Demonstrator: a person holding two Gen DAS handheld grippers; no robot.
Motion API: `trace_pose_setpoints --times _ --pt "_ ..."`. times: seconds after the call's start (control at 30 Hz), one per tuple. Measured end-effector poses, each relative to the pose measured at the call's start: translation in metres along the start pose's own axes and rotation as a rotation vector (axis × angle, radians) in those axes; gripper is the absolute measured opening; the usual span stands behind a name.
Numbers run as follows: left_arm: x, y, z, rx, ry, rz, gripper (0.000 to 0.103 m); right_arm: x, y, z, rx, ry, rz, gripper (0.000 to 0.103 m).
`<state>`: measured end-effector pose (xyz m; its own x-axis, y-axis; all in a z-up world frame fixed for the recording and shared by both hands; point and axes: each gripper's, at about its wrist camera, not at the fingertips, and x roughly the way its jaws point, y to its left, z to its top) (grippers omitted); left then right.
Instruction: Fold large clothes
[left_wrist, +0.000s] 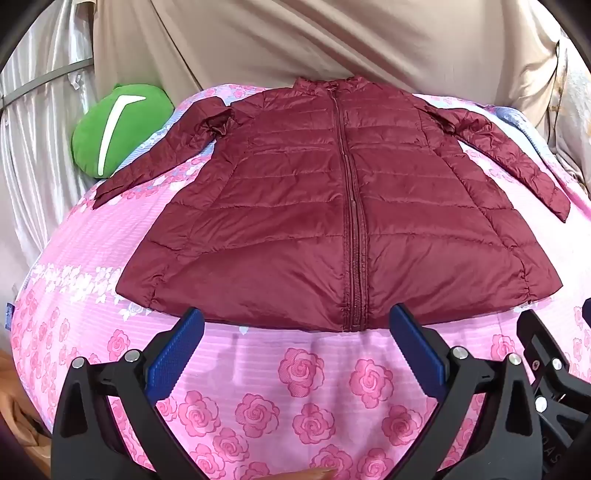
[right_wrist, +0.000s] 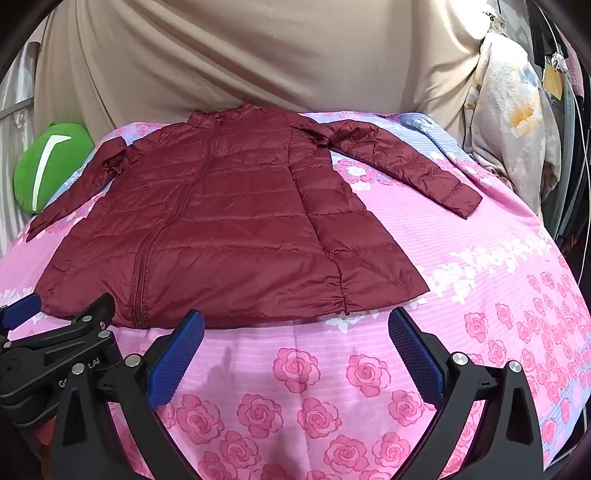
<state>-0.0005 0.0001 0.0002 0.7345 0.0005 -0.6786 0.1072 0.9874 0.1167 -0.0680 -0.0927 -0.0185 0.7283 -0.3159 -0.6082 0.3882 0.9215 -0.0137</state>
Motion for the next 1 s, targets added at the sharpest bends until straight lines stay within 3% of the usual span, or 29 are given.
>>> trace_pose_setpoints --times 1.0 --pt "0.0053 0.0018 0.0005 0.007 0.006 0.009 0.098 0.0063 0.0020 0.0019 -0.001 0.010 0.002 0.098"
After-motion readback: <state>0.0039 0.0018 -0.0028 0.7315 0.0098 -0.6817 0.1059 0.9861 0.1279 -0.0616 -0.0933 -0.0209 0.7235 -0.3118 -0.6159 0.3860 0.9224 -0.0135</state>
